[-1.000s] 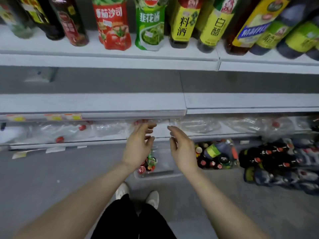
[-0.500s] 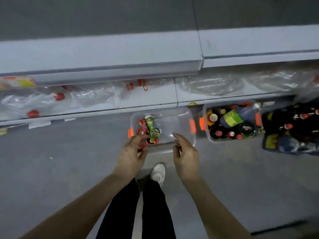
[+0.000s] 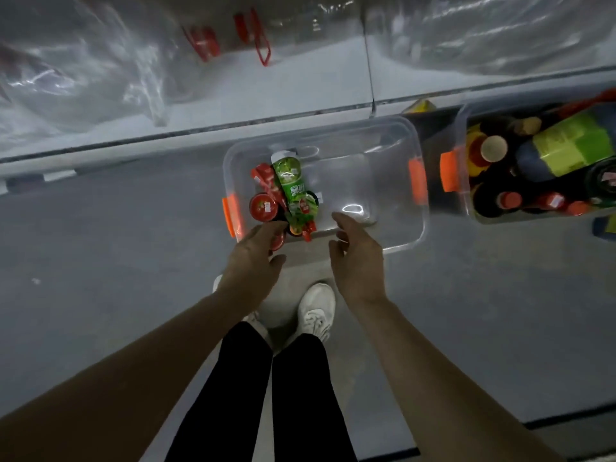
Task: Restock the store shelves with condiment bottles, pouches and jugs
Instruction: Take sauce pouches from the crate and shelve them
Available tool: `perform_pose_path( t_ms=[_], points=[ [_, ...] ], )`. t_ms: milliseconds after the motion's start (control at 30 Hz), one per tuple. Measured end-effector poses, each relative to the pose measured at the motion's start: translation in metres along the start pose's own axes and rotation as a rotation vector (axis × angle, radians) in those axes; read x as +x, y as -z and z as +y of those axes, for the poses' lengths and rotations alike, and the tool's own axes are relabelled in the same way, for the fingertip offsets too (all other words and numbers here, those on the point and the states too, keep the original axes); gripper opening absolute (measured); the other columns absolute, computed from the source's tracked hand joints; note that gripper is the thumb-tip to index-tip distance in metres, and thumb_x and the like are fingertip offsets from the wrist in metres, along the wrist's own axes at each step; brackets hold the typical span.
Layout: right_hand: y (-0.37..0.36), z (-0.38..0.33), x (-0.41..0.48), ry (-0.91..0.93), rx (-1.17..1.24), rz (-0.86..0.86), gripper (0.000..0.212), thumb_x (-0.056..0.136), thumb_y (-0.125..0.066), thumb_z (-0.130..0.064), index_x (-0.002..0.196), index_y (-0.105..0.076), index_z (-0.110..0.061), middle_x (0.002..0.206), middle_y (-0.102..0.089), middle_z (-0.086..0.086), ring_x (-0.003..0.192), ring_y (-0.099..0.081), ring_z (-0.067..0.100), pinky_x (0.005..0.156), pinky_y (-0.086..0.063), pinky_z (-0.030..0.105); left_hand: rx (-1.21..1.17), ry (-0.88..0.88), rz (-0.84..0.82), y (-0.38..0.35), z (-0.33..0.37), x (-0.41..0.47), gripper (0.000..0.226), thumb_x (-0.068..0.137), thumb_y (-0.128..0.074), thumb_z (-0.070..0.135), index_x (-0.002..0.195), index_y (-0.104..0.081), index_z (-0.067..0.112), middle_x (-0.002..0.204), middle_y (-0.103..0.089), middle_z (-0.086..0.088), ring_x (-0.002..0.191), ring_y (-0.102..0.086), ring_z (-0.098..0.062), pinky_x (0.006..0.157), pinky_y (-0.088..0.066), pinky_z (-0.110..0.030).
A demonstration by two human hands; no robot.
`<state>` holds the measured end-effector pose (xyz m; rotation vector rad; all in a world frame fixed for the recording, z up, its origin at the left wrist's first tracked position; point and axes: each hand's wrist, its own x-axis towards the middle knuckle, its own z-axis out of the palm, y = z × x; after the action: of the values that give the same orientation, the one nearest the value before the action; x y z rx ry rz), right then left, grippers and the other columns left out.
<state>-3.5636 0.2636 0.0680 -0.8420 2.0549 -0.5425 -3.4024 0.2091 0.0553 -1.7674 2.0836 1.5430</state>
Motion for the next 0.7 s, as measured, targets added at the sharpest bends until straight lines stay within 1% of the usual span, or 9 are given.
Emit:
perform_pose_path(
  t_ms=[100, 233, 333, 400, 467, 500, 567, 633, 700],
  points=[
    [-0.031, 0.023, 0.032, -0.037, -0.015, -0.027, 0.046, 0.095, -0.061, 0.003, 0.139, -0.057, -0.009, 0.130, -0.067, 0.009, 0.114, -0.065, 0.026, 0.101, -0.051, 0.037, 0.051, -0.048, 0.006, -0.021, -0.021, 0.035, 0.049, 0.087, -0.067, -0.003, 0.134, -0.057, 0.007, 0.129, -0.061, -0.015, 0.113, -0.062, -0.033, 0.095, -0.053, -0.047],
    [-0.070, 0.048, 0.074, -0.219, -0.027, -0.075, 0.044, 0.099, -0.063, -0.018, 0.141, -0.054, -0.010, 0.128, -0.066, 0.013, 0.115, -0.064, 0.028, 0.098, -0.048, 0.035, 0.164, -0.102, 0.014, -0.042, -0.045, 0.072, 0.050, 0.088, -0.063, -0.003, 0.136, -0.056, 0.009, 0.134, -0.057, -0.017, 0.114, -0.060, -0.036, 0.091, -0.048, -0.033],
    [-0.092, 0.066, 0.098, -0.372, -0.015, -0.139, 0.045, 0.102, -0.057, -0.031, 0.140, -0.052, -0.007, 0.133, -0.062, 0.016, 0.123, -0.058, 0.031, 0.099, -0.044, 0.035, 0.229, -0.152, -0.010, -0.051, -0.058, 0.091, 0.050, 0.087, -0.062, -0.004, 0.135, -0.056, 0.005, 0.135, -0.054, -0.018, 0.115, -0.058, -0.038, 0.092, -0.048, -0.038],
    [-0.103, 0.077, 0.111, -0.489, 0.040, -0.199, 0.033, 0.103, -0.053, -0.035, 0.120, -0.063, -0.008, 0.117, -0.064, 0.017, 0.110, -0.060, 0.031, 0.091, -0.045, 0.036, 0.243, -0.190, -0.009, -0.054, -0.065, 0.098, 0.048, 0.085, -0.062, -0.005, 0.133, -0.057, 0.002, 0.134, -0.055, -0.019, 0.114, -0.057, -0.037, 0.092, -0.049, -0.041],
    [-0.112, 0.080, 0.118, -0.619, 0.269, -0.234, 0.029, 0.103, -0.053, -0.033, 0.086, -0.062, -0.011, 0.087, -0.063, 0.010, 0.082, -0.060, 0.024, 0.079, -0.050, 0.037, 0.245, -0.202, 0.000, -0.056, -0.069, 0.103, 0.048, 0.084, -0.062, -0.007, 0.131, -0.058, 0.001, 0.131, -0.055, -0.018, 0.113, -0.057, -0.036, 0.092, -0.050, -0.040],
    [-0.116, 0.081, 0.120, -0.686, 0.410, -0.219, 0.031, 0.102, -0.056, -0.033, 0.080, -0.061, -0.011, 0.080, -0.062, 0.007, 0.072, -0.059, 0.021, 0.072, -0.052, 0.035, 0.242, -0.206, 0.002, -0.057, -0.070, 0.103, 0.048, 0.083, -0.061, -0.008, 0.130, -0.059, 0.001, 0.130, -0.056, -0.018, 0.113, -0.057, -0.035, 0.092, -0.049, -0.038],
    [-0.121, 0.079, 0.121, -0.792, 0.594, -0.171, 0.033, 0.097, -0.066, -0.038, 0.093, -0.064, -0.005, 0.082, -0.064, 0.009, 0.070, -0.062, 0.019, 0.063, -0.056, 0.031, 0.240, -0.217, -0.004, -0.056, -0.072, 0.102, 0.049, 0.082, -0.060, -0.010, 0.130, -0.059, 0.001, 0.129, -0.057, -0.018, 0.113, -0.058, -0.034, 0.091, -0.047, -0.033],
    [-0.123, 0.074, 0.121, -0.880, 0.759, -0.135, 0.036, 0.092, -0.073, -0.034, 0.106, -0.062, -0.002, 0.089, -0.065, 0.011, 0.075, -0.064, 0.021, 0.058, -0.058, 0.030, 0.230, -0.226, -0.018, -0.054, -0.072, 0.099, 0.049, 0.083, -0.059, -0.010, 0.130, -0.059, 0.002, 0.130, -0.057, -0.018, 0.112, -0.059, -0.034, 0.090, -0.048, -0.030],
    [-0.120, 0.071, 0.122, -0.942, 0.880, -0.088, 0.030, 0.090, -0.075, -0.023, 0.106, -0.061, -0.002, 0.088, -0.065, 0.012, 0.073, -0.063, 0.019, 0.051, -0.056, 0.027, 0.218, -0.229, -0.030, -0.051, -0.070, 0.097, 0.049, 0.084, -0.058, -0.010, 0.131, -0.058, 0.003, 0.130, -0.057, -0.018, 0.110, -0.061, -0.035, 0.089, -0.053, -0.036]
  ],
)
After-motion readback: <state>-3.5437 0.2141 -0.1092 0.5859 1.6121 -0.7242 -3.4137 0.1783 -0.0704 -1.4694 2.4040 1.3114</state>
